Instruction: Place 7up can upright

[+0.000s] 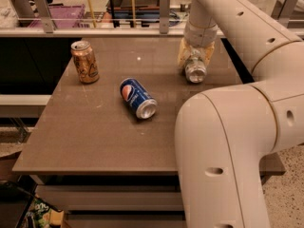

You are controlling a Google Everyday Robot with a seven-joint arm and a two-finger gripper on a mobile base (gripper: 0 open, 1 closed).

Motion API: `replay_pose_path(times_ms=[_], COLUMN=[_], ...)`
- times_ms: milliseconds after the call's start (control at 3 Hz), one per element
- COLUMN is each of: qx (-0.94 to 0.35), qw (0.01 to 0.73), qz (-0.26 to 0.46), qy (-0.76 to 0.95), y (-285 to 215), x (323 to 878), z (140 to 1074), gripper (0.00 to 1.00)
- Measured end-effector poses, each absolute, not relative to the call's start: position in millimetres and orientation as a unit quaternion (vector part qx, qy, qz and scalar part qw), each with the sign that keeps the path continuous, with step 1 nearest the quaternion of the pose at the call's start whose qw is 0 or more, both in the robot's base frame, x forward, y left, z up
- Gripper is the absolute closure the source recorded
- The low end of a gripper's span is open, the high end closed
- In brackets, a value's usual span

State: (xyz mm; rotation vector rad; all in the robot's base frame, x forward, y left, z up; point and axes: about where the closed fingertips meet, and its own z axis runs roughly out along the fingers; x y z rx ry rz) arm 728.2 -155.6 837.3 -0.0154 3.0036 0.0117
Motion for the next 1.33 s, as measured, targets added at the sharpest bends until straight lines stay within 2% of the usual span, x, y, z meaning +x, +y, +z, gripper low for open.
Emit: replay_pose_path(times_ms=[667, 1000, 1333], qx=[-0.006, -0.007, -0.007], qw=[0.079, 0.080, 0.080], qz=[0.007, 0.007, 0.007], qy=[0.997, 0.997, 0.997], y=[-152.1, -151.5, -151.5], x=[736.8, 738.2, 738.2], z=[831.2, 830.9, 830.9], gripper=[0.86, 1.00, 1.00])
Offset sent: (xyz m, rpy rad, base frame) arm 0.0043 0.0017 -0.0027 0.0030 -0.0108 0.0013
